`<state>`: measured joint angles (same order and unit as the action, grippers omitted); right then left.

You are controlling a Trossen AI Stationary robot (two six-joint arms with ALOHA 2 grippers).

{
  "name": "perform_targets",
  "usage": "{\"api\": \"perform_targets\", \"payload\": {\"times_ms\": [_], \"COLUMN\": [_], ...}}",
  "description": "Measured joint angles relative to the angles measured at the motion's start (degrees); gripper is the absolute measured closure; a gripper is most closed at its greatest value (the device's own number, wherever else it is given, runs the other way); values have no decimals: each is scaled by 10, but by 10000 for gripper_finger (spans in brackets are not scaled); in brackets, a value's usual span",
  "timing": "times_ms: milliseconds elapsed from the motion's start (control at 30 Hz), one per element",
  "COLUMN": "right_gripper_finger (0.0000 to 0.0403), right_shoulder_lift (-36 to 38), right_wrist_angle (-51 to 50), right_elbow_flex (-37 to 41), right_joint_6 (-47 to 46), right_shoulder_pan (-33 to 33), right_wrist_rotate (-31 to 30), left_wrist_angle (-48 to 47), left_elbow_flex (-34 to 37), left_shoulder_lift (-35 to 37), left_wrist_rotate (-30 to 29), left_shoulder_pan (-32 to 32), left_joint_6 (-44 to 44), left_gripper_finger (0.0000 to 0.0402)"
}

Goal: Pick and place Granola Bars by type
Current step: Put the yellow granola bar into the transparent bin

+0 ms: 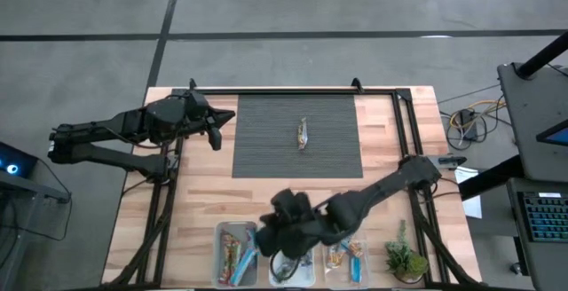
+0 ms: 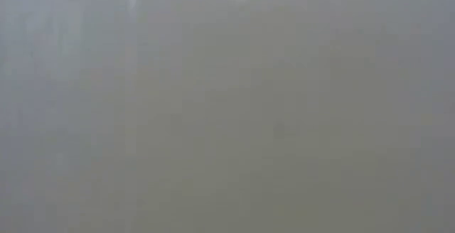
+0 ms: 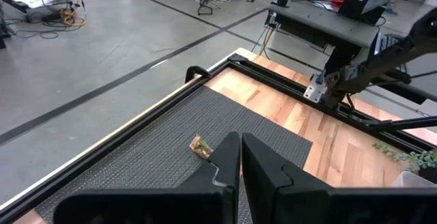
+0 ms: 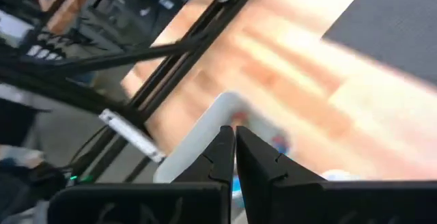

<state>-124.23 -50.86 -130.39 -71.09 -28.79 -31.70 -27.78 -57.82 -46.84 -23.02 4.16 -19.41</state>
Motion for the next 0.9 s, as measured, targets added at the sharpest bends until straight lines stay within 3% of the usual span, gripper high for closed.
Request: {"api": "perform_targets", "payload": {"times_ms": [500, 700, 900], "right_gripper_finger": [395, 395, 395], "right_shoulder_lift": [120, 220, 316], "right_wrist_angle": [-45, 20, 203], "right_elbow_flex": [47, 177, 363], "right_joint_6": [158, 190, 279], "right_shoulder_pan": [80, 99, 120], "right_wrist_rotate": [-11, -34, 20], "left_wrist_angle": [4, 4, 12], "left_elbow_flex": [0, 0, 0], "left_shoulder_lift": [3, 6, 6], "left_wrist_rotate": [14, 15, 51], "left_shoulder_pan": [0, 0, 0], "left_joint_6": [20, 22, 60], "left_gripper_finger": [402, 402, 402]}}
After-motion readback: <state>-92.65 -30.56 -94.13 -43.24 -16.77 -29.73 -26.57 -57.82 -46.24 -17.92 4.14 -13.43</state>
